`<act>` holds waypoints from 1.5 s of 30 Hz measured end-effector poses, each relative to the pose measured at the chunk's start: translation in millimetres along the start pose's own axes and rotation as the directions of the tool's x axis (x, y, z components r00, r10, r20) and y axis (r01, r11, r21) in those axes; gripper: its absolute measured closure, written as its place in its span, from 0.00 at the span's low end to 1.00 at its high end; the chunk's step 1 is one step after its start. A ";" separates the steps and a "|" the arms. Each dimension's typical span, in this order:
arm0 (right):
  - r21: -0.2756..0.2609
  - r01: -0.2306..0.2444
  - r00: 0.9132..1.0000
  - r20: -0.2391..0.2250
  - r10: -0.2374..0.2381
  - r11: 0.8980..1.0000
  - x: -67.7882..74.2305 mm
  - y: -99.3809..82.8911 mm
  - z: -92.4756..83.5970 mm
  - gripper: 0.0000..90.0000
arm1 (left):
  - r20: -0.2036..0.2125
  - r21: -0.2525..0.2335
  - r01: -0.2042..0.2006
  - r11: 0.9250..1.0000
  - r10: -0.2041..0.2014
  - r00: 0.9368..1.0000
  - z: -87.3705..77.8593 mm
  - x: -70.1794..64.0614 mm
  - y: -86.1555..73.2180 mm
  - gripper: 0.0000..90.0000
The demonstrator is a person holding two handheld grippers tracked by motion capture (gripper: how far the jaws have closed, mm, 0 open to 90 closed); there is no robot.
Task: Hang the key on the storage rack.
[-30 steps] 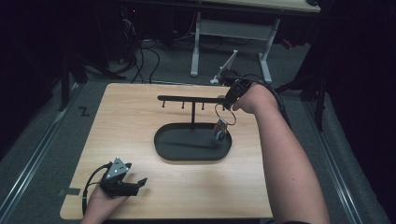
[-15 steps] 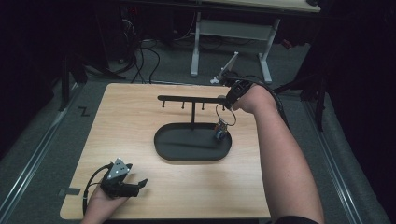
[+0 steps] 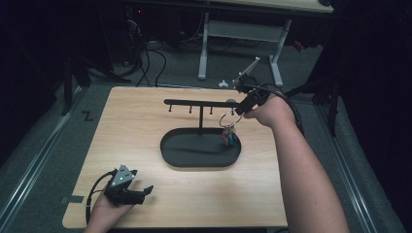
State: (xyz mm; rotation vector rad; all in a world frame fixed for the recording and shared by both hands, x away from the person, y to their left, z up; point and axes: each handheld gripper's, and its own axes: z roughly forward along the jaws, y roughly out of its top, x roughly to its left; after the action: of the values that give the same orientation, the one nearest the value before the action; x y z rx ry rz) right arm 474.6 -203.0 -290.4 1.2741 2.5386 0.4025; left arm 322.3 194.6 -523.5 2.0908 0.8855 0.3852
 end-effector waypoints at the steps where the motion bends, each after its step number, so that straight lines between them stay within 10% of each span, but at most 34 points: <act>1: -0.007 0.002 1.000 0.008 -0.002 1.000 0.3 -4.3 0.4 0.66 | 0.001 0.002 -0.002 1.000 0.002 1.000 0.0 -0.1 0.2 0.17; 19: -0.164 -0.035 0.998 0.038 0.042 0.986 19.3 -105.8 44.1 0.55 | -0.011 0.004 -0.004 1.000 0.004 1.000 2.3 -2.2 0.7 0.17; 30: -0.307 -0.045 0.997 0.044 0.061 0.951 43.7 -168.5 86.8 0.46 | -0.019 0.009 -0.003 1.000 0.004 1.000 3.7 -4.3 -0.7 0.17; 39: -0.406 -0.154 0.987 -0.029 0.156 0.901 60.0 -221.7 127.2 0.37 | -0.062 -0.041 0.006 0.999 -0.008 0.998 -1.7 -6.8 -3.6 0.17; 41: -0.452 -0.160 0.985 -0.012 0.173 0.878 67.5 -234.5 132.0 0.35 | -0.079 -0.046 0.015 0.999 -0.018 0.997 -3.2 -6.6 -4.1 0.17; 43: -0.540 -0.161 0.981 0.006 0.195 0.826 82.4 -256.6 138.3 0.37 | -0.087 -0.065 0.031 0.997 -0.037 0.995 -3.6 -5.6 -3.4 0.17; 45: -0.547 -0.176 0.980 -0.018 0.199 0.818 86.6 -259.6 134.3 0.33 | -0.091 -0.088 0.045 0.995 -0.053 0.994 -3.8 -5.1 -2.3 0.17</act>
State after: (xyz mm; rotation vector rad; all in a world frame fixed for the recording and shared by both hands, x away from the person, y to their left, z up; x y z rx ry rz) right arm 282.8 -265.3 -518.9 1.2733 2.0328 1.0480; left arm 315.7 194.2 -522.7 1.9822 0.9565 0.4891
